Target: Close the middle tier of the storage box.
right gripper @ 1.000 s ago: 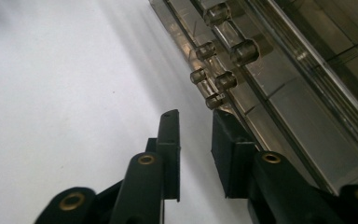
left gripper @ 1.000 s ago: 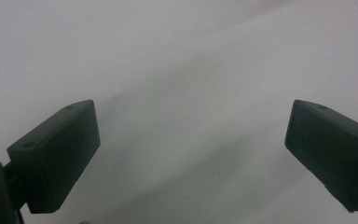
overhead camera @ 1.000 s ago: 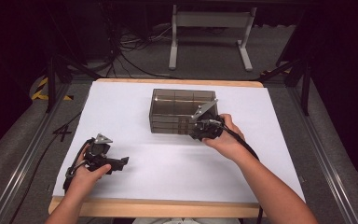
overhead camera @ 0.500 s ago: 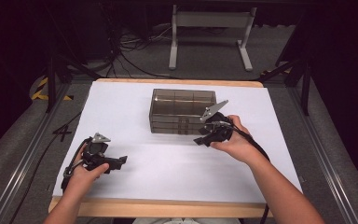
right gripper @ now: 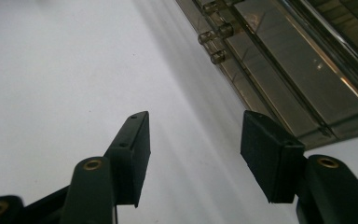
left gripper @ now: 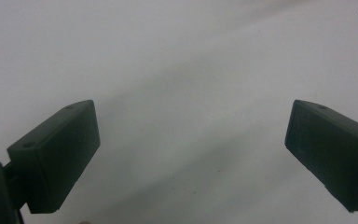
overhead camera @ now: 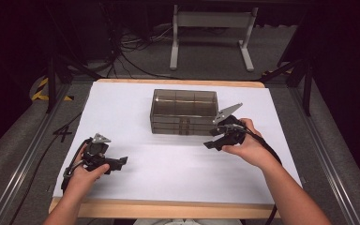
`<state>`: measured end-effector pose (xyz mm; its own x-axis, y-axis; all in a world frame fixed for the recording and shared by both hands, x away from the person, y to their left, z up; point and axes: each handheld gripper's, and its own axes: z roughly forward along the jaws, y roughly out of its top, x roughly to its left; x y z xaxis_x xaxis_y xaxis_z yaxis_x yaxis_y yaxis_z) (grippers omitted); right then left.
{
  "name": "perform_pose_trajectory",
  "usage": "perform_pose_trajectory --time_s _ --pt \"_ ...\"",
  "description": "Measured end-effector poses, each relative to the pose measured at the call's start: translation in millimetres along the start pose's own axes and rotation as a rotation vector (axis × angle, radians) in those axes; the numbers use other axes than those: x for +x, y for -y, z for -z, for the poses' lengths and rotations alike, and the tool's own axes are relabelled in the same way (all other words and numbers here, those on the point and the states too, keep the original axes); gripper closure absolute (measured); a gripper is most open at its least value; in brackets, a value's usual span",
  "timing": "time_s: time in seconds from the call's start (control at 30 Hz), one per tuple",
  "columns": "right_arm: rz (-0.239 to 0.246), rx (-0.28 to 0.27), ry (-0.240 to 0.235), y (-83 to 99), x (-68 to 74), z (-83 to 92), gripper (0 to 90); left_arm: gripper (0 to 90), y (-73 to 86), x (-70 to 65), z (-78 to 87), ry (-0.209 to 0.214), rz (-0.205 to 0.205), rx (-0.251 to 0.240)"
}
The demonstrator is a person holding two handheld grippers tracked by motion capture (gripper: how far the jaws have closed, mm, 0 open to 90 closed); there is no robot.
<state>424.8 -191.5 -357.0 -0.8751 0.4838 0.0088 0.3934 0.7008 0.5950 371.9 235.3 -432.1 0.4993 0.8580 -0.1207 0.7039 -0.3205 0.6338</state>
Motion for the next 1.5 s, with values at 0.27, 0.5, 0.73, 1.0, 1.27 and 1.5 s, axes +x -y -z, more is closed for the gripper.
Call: perform_pose_trajectory --time_s 0.27,0.5,0.73,1.0,1.27,1.5 --pt "-0.020 -0.029 0.016 18.5 -5.4 11.1 41.7 3.8 -0.1 0.1 0.0 -0.002 0.000 0.006" --pt "-0.051 -0.041 0.032 35.0 -8.4 15.1 41.1 3.8 -0.1 0.4 -0.2 -0.002 0.001 0.006" --pt "-0.077 -0.050 0.044 47.5 -11.0 17.0 40.3 3.8 0.0 0.7 -0.2 0.002 0.004 0.006" --pt "-0.099 -0.061 0.067 65.1 -14.7 18.9 39.0 3.8 0.0 0.6 -0.9 0.000 0.002 0.010" --pt "-0.127 -0.068 0.091 81.2 -16.1 17.4 38.2 3.7 -0.1 0.1 -1.4 -0.002 -0.002 0.012" --pt "-0.138 -0.076 0.117 90.1 -15.3 13.3 37.1 3.6 0.2 -2.0 -3.4 -0.002 -0.006 0.016"
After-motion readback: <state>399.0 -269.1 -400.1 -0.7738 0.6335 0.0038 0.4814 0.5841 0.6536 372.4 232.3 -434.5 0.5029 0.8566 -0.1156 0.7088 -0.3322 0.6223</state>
